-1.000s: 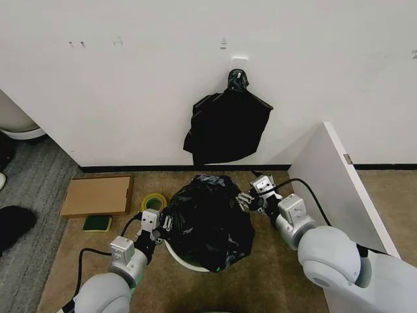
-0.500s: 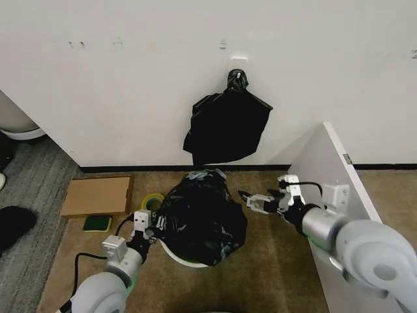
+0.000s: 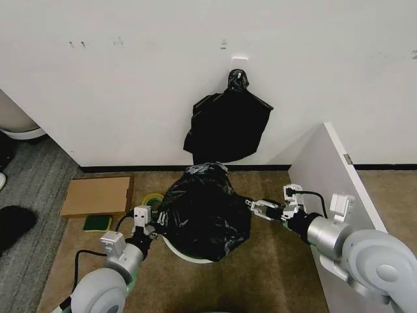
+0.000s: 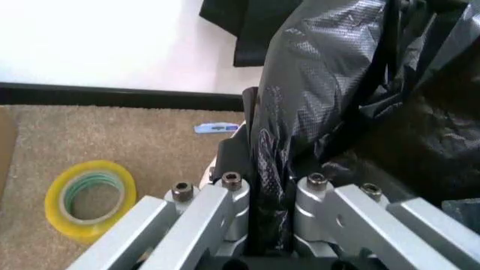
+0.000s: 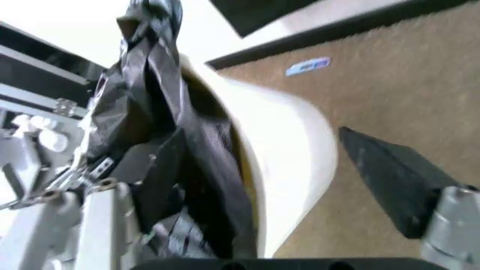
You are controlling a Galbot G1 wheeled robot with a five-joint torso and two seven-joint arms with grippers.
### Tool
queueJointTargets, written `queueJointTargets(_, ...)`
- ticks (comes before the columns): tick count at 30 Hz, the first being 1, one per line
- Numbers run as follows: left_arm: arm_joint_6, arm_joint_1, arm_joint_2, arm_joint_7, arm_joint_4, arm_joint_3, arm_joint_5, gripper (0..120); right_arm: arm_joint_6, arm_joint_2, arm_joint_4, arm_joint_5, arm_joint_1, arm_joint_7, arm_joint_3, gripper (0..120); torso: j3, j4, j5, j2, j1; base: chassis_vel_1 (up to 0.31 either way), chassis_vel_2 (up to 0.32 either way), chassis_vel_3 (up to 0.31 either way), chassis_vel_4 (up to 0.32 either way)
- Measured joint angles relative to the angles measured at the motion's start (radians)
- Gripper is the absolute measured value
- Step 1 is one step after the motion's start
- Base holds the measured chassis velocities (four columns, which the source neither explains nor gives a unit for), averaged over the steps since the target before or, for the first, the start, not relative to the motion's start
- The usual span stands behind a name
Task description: Place the garbage bag over the trash bin.
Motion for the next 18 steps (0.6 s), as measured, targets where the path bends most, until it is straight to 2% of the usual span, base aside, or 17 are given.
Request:
queueJointTargets(3, 0.006, 0.003, 0.000, 0.000, -0.005, -0.001, 0.000, 5, -0.026, 0.026, -0.007, 0.023, -0.032, -0.035, 0.022, 67, 0.000, -0.0002, 0.0000, 0.000, 0.000, 0.000, 0.000, 0.000, 0.000)
queueJointTargets(4, 0.006, 0.003, 0.000, 0.000, -0.005, -0.001, 0.000, 5, -0.026, 0.026, -0.007, 0.023, -0.032, -0.035, 0.022, 67, 0.000, -0.0002, 0.0000, 0.000, 0.000, 0.000, 0.000, 0.000, 0.000)
queueJointTargets(5, 0.010, 0.004, 0.001, 0.000, -0.007, -0.002, 0.000, 5, -0.029, 0.047, -0.006, 0.025, -0.040, -0.040, 0.025, 57, 0.000, -0.0001, 0.0000, 0.000, 0.000, 0.000, 0.000, 0.000, 0.000)
queueJointTargets(6, 0.010, 0.004, 0.001, 0.000, -0.007, -0.002, 0.000, 5, -0.029, 0.047, -0.006, 0.025, -0.040, -0.040, 0.025, 57, 0.000, -0.0001, 0.0000, 0.000, 0.000, 0.000, 0.000, 0.000, 0.000)
queueJointTargets(9, 0.013, 0.002, 0.001, -0.001, -0.007, -0.001, 0.001, 5, -0.027, 0.058, -0.004, 0.027, -0.036, -0.040, 0.026, 47, 0.000, -0.0001, 0.0001, 0.000, 0.000, 0.000, 0.000, 0.000, 0.000)
queueJointTargets(12, 0.013, 0.001, -0.001, -0.001, -0.004, 0.004, 0.004, 5, -0.030, 0.061, -0.001, 0.026, -0.025, -0.043, 0.022, 32, 0.000, -0.0002, 0.0000, 0.000, 0.000, 0.000, 0.000, 0.000, 0.000)
queueJointTargets(14, 0.013, 0.001, -0.001, -0.001, -0.004, 0.005, 0.005, 5, -0.031, 0.061, 0.000, 0.026, -0.022, -0.044, 0.018, 29, 0.000, -0.0001, 0.0000, 0.000, 0.000, 0.000, 0.000, 0.000, 0.000)
queueJointTargets(18, 0.014, 0.002, 0.001, -0.001, -0.007, 0.007, 0.005, 5, -0.040, 0.060, 0.002, 0.017, -0.007, -0.045, 0.001, 13, 0.000, -0.0001, -0.0001, 0.000, 0.000, 0.000, 0.000, 0.000, 0.000)
